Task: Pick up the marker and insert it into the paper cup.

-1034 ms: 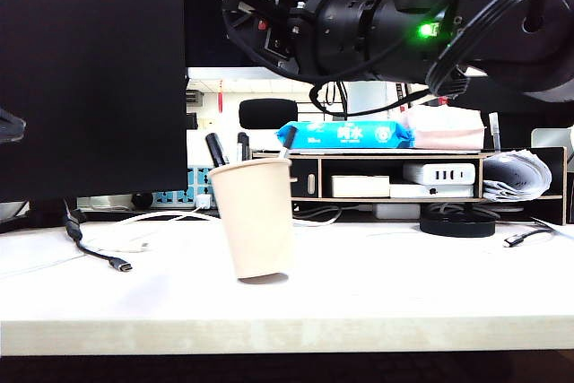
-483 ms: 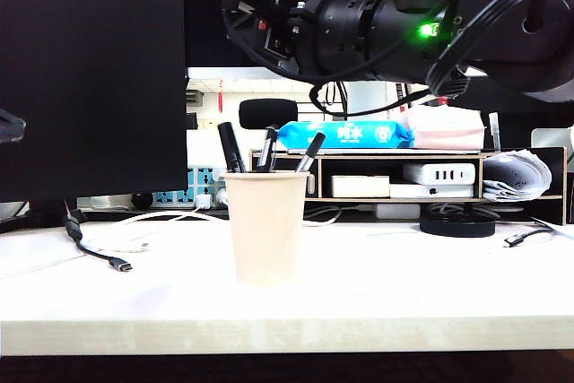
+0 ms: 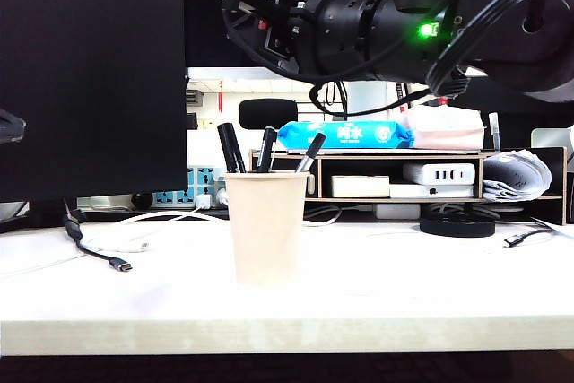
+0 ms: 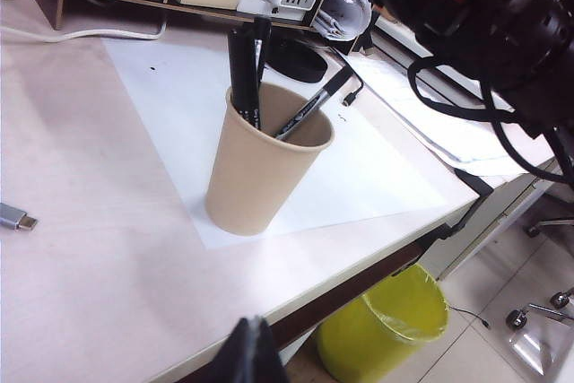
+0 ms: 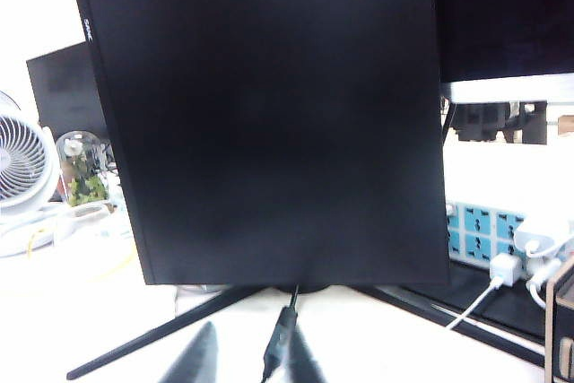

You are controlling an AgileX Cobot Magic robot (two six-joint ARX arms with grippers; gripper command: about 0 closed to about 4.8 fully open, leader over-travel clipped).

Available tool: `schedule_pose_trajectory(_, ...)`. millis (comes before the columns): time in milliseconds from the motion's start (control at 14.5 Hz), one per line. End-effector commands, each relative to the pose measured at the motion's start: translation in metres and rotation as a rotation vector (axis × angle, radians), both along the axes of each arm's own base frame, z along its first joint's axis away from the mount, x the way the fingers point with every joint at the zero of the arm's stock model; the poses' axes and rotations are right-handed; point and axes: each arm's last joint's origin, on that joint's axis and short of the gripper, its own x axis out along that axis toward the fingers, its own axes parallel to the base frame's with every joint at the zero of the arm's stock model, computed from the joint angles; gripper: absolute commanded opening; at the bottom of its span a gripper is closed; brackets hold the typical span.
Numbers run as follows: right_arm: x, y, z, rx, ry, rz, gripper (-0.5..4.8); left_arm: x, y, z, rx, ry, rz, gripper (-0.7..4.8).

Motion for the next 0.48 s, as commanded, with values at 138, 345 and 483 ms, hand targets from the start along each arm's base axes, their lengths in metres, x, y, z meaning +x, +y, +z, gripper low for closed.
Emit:
schedule_pose_trajectory(138,-0.022,-0.02,0.017,0.04,-0.037,-0.006,-0.08,0.0,0.0,-0.001,0.011,0.005,0.0,-0.04)
schedule_pose_trajectory(345,-0.075,-0.071,0.03,0.032,-0.01,-0.047,-0.08,0.0,0.0,-0.001,0.01,0.005,0.0,-0.04)
schedule_pose_trajectory(483,-0.106,-0.101,0.041,-0.007,0.029,-0.048,-0.08,0.0,0.0,-0.001,0.011,0.005,0.0,-0.05)
